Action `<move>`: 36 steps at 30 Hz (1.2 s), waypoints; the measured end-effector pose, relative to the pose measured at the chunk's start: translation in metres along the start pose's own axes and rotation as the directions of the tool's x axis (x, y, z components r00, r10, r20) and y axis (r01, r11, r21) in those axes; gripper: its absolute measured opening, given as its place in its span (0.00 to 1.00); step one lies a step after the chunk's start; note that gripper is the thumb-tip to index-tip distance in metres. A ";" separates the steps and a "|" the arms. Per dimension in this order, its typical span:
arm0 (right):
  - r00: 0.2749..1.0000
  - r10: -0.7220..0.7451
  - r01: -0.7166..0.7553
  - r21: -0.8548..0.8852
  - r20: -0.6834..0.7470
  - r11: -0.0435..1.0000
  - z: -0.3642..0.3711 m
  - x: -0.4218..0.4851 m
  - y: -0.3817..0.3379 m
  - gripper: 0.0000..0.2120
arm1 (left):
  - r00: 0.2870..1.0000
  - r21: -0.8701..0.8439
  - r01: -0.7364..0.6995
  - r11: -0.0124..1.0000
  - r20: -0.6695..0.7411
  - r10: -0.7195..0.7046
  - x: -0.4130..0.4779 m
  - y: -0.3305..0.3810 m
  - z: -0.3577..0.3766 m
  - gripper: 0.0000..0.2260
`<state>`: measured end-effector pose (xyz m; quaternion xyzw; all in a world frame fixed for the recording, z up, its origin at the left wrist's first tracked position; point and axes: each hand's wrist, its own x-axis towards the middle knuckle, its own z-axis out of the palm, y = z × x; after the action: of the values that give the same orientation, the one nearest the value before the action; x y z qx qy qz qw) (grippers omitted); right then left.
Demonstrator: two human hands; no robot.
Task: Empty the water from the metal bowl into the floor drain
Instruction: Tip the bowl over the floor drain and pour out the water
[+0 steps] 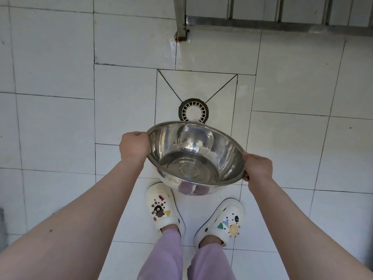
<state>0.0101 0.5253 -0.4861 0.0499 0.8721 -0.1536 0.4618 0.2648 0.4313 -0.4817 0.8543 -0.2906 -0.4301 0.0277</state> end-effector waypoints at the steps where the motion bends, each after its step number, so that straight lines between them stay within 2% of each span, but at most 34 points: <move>1: 1.000 0.010 -0.010 0.005 -0.002 1.000 0.000 0.000 0.000 0.15 | 1.000 -0.016 0.005 1.000 0.005 -0.005 0.000 0.001 0.000 0.15; 5: 0.998 0.066 -0.066 0.040 -0.008 0.997 0.002 0.003 -0.002 0.17 | 1.000 -0.079 0.027 0.997 0.012 -0.026 0.000 0.007 0.002 0.11; 9: 0.989 0.146 -0.146 0.068 0.005 0.987 0.003 0.005 -0.005 0.18 | 1.000 -0.159 0.021 0.987 0.014 -0.019 0.001 0.011 0.002 0.12; 14: 0.978 0.206 -0.208 0.103 0.035 0.973 0.001 0.003 -0.005 0.16 | 1.000 -0.235 0.009 0.972 0.008 -0.007 -0.005 0.018 0.002 0.03; 20: 0.964 0.248 -0.259 0.123 0.095 0.958 -0.001 0.004 -0.003 0.10 | 0.998 -0.293 -0.049 0.955 -0.039 0.039 -0.011 0.029 0.004 0.15; 25: 0.944 0.295 -0.315 0.141 0.145 0.939 -0.001 0.004 0.000 0.13 | 0.980 -0.275 -0.175 0.945 -0.142 0.140 -0.018 0.035 0.004 0.23; 36: 0.886 0.349 -0.407 0.148 0.306 0.901 0.003 -0.006 0.003 0.12 | 0.905 -0.161 -0.367 0.916 -0.287 0.312 -0.031 0.060 -0.005 0.24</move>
<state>0.0167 0.5272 -0.4837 0.2461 0.7526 -0.1560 0.5905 0.2257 0.3969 -0.4383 0.8305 -0.3824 -0.3332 0.2303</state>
